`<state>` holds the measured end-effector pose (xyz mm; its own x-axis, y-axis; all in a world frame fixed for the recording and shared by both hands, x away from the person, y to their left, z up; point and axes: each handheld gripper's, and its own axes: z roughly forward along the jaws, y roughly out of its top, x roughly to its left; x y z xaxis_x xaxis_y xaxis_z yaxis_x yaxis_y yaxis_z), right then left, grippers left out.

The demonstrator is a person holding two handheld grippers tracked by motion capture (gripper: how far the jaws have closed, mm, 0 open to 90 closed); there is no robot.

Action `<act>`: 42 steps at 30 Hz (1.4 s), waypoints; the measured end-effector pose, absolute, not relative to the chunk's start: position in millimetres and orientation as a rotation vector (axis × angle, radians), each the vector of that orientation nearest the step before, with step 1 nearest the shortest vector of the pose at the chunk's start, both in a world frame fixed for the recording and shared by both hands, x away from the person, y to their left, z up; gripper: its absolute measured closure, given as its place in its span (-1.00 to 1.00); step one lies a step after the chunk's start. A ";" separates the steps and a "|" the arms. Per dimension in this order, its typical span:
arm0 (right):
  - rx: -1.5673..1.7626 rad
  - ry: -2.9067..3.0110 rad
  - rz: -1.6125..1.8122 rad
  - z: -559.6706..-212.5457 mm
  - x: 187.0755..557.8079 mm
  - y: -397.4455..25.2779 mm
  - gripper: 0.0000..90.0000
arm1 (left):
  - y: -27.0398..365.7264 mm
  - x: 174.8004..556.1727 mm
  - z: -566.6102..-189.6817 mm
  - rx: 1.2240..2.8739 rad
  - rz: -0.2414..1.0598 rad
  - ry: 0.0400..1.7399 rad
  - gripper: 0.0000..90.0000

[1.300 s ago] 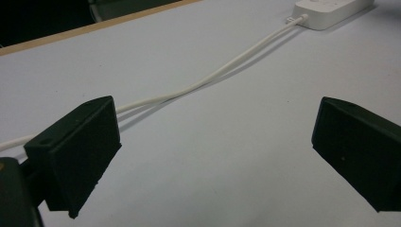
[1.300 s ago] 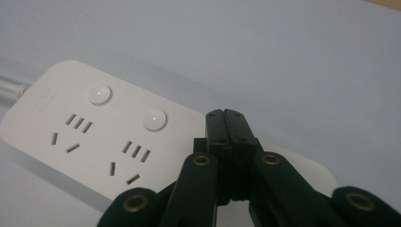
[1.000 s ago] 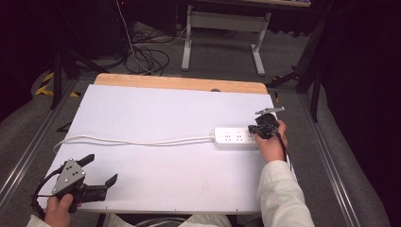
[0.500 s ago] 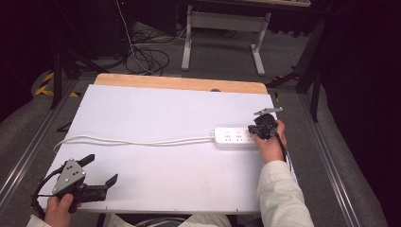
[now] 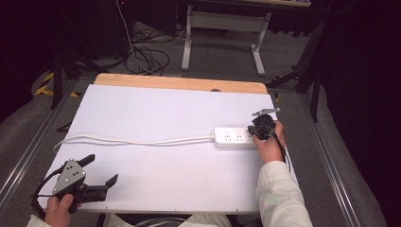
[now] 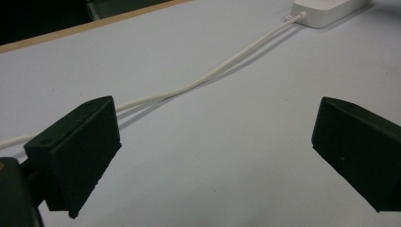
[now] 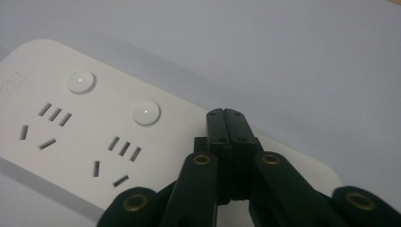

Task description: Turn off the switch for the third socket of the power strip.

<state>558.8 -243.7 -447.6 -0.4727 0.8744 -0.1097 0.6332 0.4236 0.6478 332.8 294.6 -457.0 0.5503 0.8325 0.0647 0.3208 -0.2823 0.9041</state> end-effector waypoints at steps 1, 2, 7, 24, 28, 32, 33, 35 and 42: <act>1.272 2.247 0.737 -447.5 558.5 -242.4 1.00 | 294.6 332.8 -457.0 1.847 0.685 0.945 -0.95; 1.272 2.247 0.737 -447.5 558.5 -242.4 1.00 | 294.6 332.8 -457.0 1.848 0.685 0.945 -0.95; 1.283 2.244 0.730 -447.1 558.6 -241.6 1.00 | 294.1 332.3 -457.1 1.843 0.677 0.945 -0.95; 1.296 2.248 0.673 -445.5 560.4 -236.4 1.00 | 294.2 332.3 -456.8 1.850 0.684 0.936 -0.95; 1.296 2.246 0.671 -445.6 560.3 -236.0 1.00 | 294.2 332.2 -456.8 1.847 0.682 0.937 -0.95; 1.319 2.248 0.689 -446.1 561.3 -237.9 1.00 | 293.9 332.4 -457.0 1.850 0.681 0.935 -0.95; 1.318 2.248 0.689 -446.1 561.3 -237.8 1.00 | 294.0 332.3 -456.9 1.850 0.680 0.935 -0.95; 1.322 2.242 0.697 -446.3 560.9 -238.3 1.00 | 293.9 332.4 -457.1 1.850 0.676 0.938 -0.95; 1.310 2.234 0.725 -445.6 561.4 -239.8 1.00 | 293.8 333.4 -457.6 1.850 0.672 0.945 -0.95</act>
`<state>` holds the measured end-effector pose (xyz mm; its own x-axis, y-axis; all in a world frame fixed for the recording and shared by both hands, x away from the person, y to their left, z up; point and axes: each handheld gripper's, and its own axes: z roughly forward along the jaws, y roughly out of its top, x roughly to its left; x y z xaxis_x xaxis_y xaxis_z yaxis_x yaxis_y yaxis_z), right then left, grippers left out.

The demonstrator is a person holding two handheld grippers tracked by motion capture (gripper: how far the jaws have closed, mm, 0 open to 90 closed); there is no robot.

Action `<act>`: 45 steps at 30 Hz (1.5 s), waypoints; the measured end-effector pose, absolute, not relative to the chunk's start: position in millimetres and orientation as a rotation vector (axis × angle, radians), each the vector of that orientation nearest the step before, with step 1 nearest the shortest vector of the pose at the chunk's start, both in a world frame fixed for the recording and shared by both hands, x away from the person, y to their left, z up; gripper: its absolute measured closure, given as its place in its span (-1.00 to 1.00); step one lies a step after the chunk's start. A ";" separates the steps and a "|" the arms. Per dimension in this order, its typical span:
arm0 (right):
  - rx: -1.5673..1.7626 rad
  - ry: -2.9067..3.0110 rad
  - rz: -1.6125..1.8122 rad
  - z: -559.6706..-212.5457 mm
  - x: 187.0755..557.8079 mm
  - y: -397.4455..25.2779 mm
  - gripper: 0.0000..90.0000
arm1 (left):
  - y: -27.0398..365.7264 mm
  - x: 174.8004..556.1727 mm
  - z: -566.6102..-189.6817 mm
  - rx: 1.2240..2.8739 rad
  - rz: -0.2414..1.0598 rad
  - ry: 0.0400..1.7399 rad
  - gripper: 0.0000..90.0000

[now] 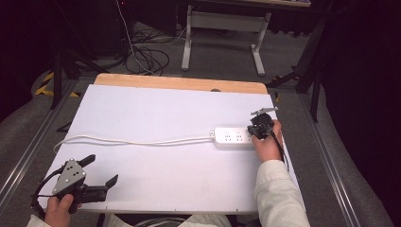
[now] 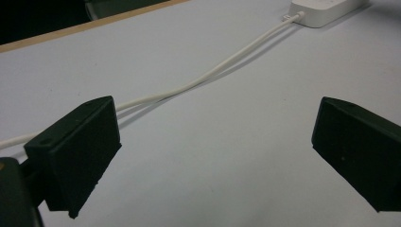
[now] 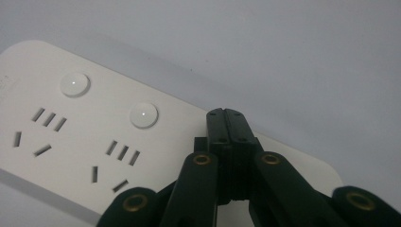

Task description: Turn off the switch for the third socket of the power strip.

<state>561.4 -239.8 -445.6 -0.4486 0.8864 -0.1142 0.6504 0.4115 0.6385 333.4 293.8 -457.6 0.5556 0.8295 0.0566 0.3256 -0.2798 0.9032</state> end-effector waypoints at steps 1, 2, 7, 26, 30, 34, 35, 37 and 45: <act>1.322 2.236 0.747 -443.6 562.0 -241.9 1.00 | 293.9 334.1 -457.6 1.850 0.677 0.944 -0.95; 1.338 2.238 0.763 -443.3 562.4 -244.1 1.00 | 293.5 334.4 -457.8 1.850 0.673 0.946 -0.95; 1.335 2.184 0.840 -440.3 557.7 -249.5 0.95 | 293.7 334.9 -457.8 1.848 0.672 0.949 -0.95; 1.216 2.139 0.959 -411.3 536.0 -245.7 0.95 | 293.5 335.1 -457.4 1.851 0.675 0.942 -0.95; 1.209 2.134 0.971 -408.3 532.9 -246.6 0.90 | 293.5 335.1 -457.6 1.846 0.670 0.947 -0.95; 1.186 2.132 0.988 -405.0 528.5 -244.1 0.74 | 293.9 335.0 -457.2 1.850 0.676 0.941 -0.95; 1.179 2.130 0.993 -403.9 526.9 -243.0 0.69 | 294.0 335.1 -457.2 1.850 0.676 0.941 -0.95; 1.163 2.144 0.997 -401.6 523.4 -241.1 0.58 | 293.5 335.0 -457.3 1.846 0.671 0.944 -0.95; 1.103 2.119 1.061 -389.4 501.5 -237.9 0.14 | 293.9 334.4 -457.1 1.848 0.671 0.940 -0.95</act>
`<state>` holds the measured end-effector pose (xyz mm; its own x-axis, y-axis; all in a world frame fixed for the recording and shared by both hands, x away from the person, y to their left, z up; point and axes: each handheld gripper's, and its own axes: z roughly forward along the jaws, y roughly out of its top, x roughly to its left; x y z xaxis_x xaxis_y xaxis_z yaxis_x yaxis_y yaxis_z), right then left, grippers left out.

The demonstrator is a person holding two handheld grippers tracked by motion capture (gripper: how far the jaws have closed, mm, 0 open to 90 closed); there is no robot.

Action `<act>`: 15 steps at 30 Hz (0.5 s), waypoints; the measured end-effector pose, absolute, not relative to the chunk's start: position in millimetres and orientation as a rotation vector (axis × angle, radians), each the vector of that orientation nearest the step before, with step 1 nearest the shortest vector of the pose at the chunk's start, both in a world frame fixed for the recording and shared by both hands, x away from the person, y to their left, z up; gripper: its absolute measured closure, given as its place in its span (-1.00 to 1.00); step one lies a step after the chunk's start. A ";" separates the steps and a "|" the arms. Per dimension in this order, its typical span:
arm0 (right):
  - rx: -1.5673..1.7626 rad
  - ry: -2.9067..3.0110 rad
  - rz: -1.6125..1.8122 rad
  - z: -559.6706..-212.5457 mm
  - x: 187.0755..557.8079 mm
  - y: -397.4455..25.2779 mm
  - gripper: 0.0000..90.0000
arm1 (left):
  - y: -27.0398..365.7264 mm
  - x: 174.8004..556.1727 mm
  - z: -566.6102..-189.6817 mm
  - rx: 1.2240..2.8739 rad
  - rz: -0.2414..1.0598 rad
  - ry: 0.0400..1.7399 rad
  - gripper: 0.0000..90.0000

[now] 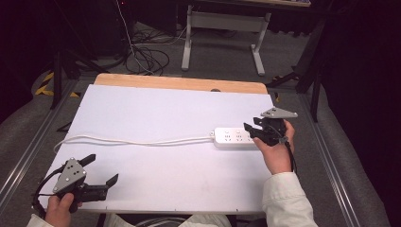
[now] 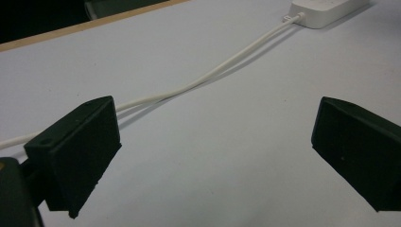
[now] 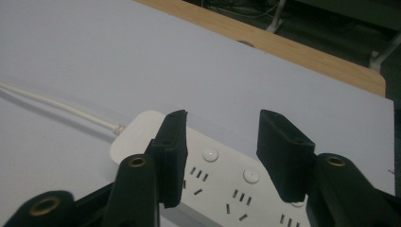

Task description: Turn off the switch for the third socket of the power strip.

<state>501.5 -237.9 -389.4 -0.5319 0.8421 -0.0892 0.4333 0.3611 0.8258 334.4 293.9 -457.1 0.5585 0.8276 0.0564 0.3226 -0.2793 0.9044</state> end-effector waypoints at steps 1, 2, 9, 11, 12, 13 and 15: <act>1.089 2.113 1.075 -387.6 497.9 -237.2 0.10 | 293.8 334.4 -457.0 1.847 0.670 0.940 -0.95; 1.079 2.110 1.084 -385.7 494.1 -236.6 0.06 | 293.8 334.4 -457.0 1.848 0.669 0.940 -0.95; 1.017 2.122 1.147 -377.2 469.3 -232.1 -0.12 | 294.0 334.3 -456.9 1.849 0.667 0.940 -0.95; 0.999 2.125 1.159 -376.0 462.4 -230.6 -0.17 | 294.1 334.3 -456.9 1.850 0.664 0.938 -0.95; 0.994 2.126 1.168 -375.5 458.7 -229.8 -0.19 | 294.1 334.3 -456.8 1.852 0.663 0.936 -0.95; 0.985 2.129 1.175 -375.2 455.4 -229.4 -0.20 | 294.0 334.2 -456.8 1.850 0.663 0.935 -0.95; 0.969 2.133 1.196 -375.1 448.7 -229.4 -0.23 | 294.2 334.1 -456.7 1.850 0.659 0.934 -0.95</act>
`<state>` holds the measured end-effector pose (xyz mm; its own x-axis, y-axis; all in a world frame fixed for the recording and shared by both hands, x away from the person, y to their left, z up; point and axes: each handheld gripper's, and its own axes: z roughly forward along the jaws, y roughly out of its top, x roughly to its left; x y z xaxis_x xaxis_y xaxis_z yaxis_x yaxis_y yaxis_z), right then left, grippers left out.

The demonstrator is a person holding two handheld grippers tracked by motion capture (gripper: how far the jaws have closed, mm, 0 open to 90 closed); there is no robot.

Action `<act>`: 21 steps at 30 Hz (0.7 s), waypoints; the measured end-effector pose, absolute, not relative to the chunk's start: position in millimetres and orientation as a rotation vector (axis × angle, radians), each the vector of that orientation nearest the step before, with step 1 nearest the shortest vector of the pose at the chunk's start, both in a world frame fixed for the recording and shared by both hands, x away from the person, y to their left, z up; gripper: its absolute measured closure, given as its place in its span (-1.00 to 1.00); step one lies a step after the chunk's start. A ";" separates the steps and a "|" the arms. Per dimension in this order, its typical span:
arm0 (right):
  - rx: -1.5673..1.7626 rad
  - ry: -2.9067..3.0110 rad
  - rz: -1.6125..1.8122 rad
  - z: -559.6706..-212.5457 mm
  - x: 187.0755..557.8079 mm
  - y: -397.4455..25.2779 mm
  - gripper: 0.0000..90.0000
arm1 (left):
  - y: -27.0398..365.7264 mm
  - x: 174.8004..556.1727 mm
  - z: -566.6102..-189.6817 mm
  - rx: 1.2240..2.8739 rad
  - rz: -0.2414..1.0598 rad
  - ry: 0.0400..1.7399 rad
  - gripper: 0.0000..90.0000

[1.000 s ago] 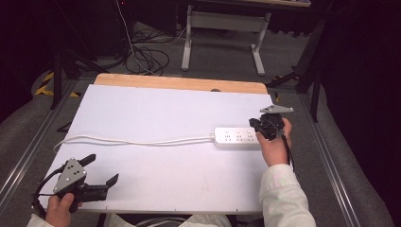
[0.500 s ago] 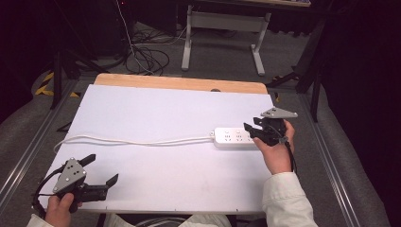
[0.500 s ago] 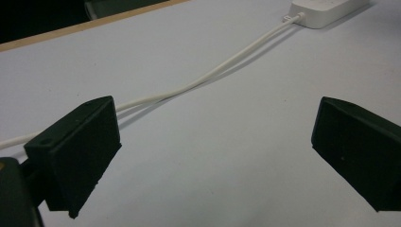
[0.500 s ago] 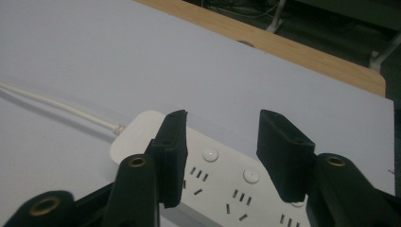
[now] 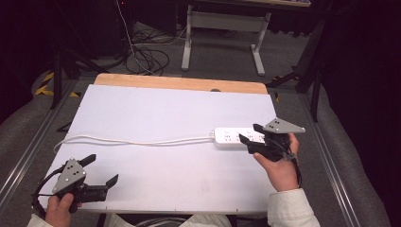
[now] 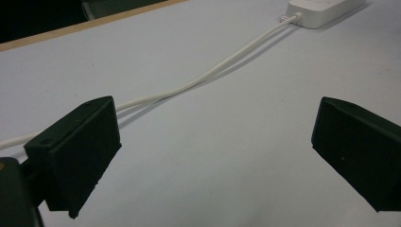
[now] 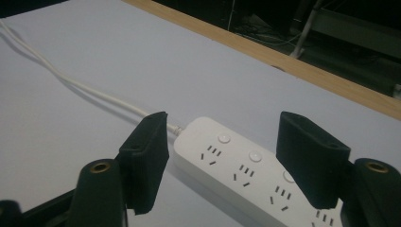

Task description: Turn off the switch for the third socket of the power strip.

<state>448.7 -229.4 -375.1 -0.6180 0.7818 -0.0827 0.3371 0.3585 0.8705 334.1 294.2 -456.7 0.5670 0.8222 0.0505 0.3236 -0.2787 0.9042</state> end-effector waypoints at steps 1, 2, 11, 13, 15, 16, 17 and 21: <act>0.968 2.135 1.208 -375.5 445.7 -229.5 -0.25 | 294.1 334.1 -456.8 1.848 0.657 0.935 -0.95; 0.966 2.142 1.220 -376.0 442.9 -229.8 -0.28 | 294.3 334.2 -456.7 1.851 0.657 0.934 -0.95; 0.889 2.190 1.289 -389.0 420.0 -227.0 -0.36 | 295.2 334.1 -456.4 1.847 0.651 0.933 -0.95; 0.871 2.195 1.306 -392.3 415.6 -226.5 -0.36 | 295.2 334.1 -456.3 1.845 0.654 0.933 -0.95; 0.852 2.195 1.317 -396.1 412.1 -226.9 -0.36 | 295.5 334.1 -456.2 1.845 0.659 0.934 -0.95; 0.848 2.199 1.326 -398.4 410.6 -227.6 -0.37 | 295.5 334.0 -456.1 1.844 0.661 0.935 -0.95; 0.848 2.199 1.341 -401.1 409.2 -228.0 -0.37 | 295.3 333.7 -456.2 1.840 0.657 0.938 -0.95; 0.833 2.208 1.382 -414.1 403.6 -227.7 -0.37 | 295.5 333.8 -456.0 1.838 0.653 0.939 -0.95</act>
